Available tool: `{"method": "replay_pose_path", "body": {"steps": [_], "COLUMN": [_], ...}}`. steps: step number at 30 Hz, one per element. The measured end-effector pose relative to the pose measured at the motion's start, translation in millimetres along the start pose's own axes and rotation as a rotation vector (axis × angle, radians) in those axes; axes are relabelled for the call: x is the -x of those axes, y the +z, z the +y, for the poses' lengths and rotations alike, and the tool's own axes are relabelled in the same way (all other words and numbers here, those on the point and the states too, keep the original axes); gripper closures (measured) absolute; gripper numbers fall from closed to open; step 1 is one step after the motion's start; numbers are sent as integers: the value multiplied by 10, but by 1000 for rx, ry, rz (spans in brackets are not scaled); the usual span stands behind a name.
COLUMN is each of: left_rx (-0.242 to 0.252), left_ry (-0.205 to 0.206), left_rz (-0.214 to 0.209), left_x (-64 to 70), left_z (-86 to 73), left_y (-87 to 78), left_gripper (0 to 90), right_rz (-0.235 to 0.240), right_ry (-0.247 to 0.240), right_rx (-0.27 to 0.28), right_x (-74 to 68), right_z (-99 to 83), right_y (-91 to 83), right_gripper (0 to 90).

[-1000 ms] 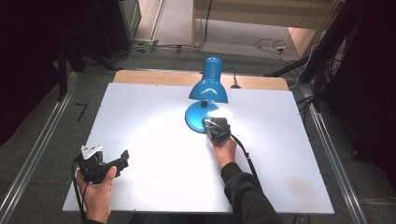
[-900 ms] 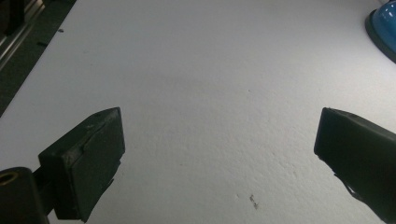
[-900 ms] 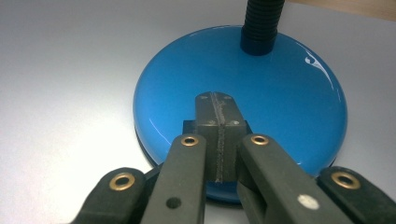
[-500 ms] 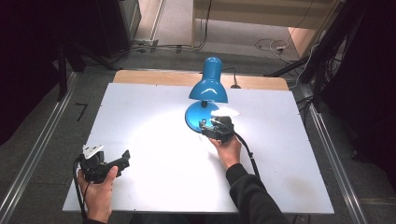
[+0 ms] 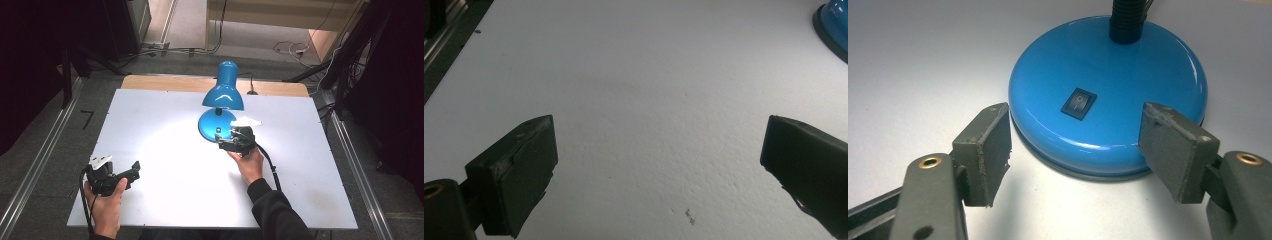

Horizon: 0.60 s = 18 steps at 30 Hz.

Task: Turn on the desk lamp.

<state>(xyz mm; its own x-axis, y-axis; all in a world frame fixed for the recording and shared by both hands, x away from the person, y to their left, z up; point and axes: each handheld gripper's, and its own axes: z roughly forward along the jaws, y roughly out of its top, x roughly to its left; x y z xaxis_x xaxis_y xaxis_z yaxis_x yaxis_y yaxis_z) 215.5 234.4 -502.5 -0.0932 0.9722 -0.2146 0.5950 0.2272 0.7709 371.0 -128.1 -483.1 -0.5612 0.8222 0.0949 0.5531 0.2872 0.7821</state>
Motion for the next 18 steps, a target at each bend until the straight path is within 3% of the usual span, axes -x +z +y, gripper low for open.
{"method": "replay_pose_path", "body": {"steps": [18], "left_rx": [0], "left_ry": [10], "left_rz": [-3], "left_x": [30], "left_z": [5], "left_y": [17], "left_gripper": [28], "right_rz": [-6], "right_ry": [24], "right_rx": [2], "right_x": [174], "right_z": [-64], "right_y": [-176], "right_gripper": [262]}}
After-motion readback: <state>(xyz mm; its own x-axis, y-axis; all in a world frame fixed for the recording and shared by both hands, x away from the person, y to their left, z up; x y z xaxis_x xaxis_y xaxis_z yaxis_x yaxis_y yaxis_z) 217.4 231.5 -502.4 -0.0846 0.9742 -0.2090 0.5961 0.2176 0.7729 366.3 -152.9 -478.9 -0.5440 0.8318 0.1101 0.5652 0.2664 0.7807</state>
